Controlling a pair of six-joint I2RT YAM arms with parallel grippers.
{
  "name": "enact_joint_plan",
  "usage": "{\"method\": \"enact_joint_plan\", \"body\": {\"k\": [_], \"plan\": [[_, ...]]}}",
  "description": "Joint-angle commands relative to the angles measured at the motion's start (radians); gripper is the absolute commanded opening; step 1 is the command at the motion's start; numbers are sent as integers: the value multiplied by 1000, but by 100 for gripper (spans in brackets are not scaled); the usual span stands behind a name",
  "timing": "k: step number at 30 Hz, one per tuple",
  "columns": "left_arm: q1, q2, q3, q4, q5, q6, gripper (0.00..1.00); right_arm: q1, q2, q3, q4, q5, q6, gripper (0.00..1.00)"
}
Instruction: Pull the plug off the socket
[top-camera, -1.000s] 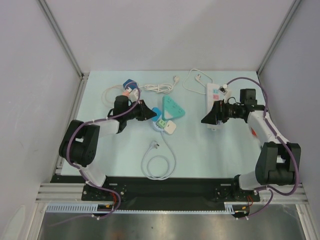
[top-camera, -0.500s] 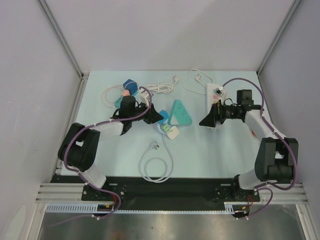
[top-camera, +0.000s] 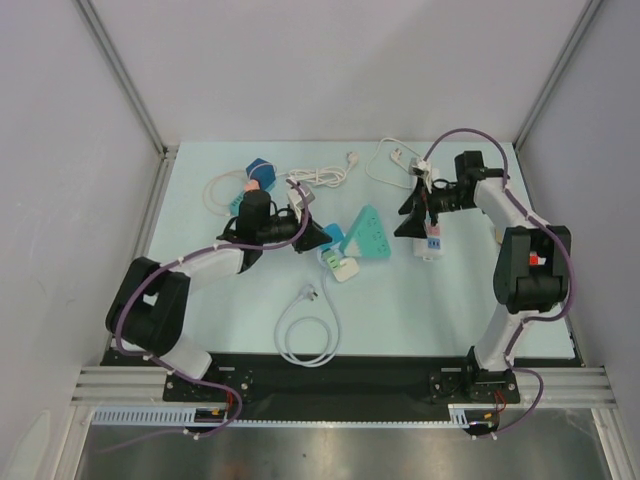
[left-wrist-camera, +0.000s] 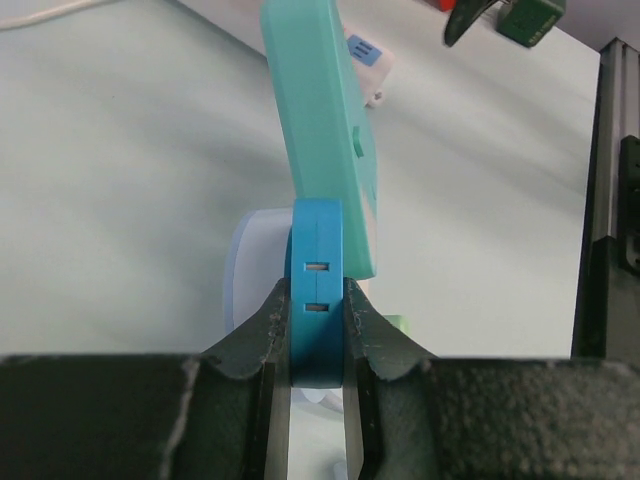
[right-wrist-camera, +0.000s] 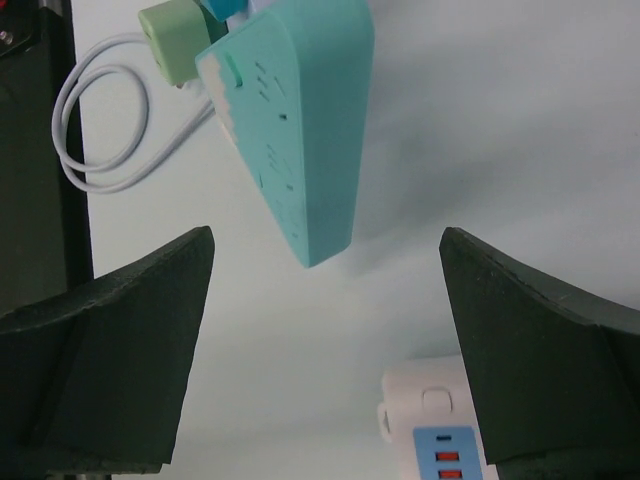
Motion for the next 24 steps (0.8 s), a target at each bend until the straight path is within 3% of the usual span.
{"method": "enact_joint_plan", "body": {"k": [1,11,18,24], "plan": [[-11,-89,42,85,107,74,0,52,41,64,-68,-52,-105,100],[-37,-115,19,131,122,54,0,146,63,59,-8,-56,-13,97],[-37,-118,13,159,108,43,0,175,75,72,-165,-134,-94,79],[-37,-120,5,214,119,-5,0,198,119,105,-386,-179,-269,64]]}}
